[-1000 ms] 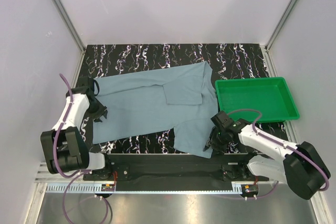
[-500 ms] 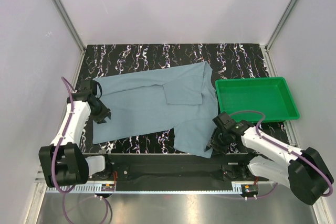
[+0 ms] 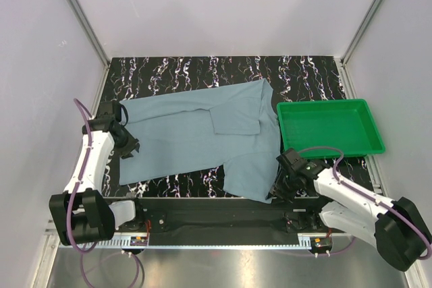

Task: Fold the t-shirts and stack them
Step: Fold the tshirt

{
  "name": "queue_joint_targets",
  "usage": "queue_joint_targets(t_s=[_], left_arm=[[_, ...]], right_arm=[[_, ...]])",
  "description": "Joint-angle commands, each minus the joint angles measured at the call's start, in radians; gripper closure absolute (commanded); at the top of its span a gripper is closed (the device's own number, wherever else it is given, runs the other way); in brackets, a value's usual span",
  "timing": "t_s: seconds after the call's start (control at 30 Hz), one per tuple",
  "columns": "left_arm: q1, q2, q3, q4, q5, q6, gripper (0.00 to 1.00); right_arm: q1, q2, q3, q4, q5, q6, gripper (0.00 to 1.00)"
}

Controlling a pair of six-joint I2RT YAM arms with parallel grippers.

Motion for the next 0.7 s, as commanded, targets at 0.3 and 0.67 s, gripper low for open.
queue_joint_targets(t_s=[0.3, 0.67], left_arm=[[0.05, -0.007, -0.031, 0.043, -0.017, -0.036, 0.67], [0.061, -0.067, -0.15, -0.043, -0.27, -0.405, 0.68]], right_arm=[[0.006, 0.091, 0.185, -0.055, 0.072, -0.066, 1.0], [-0.017, 0.298, 0.512, -0.227, 0.08, -0.359, 1.0]])
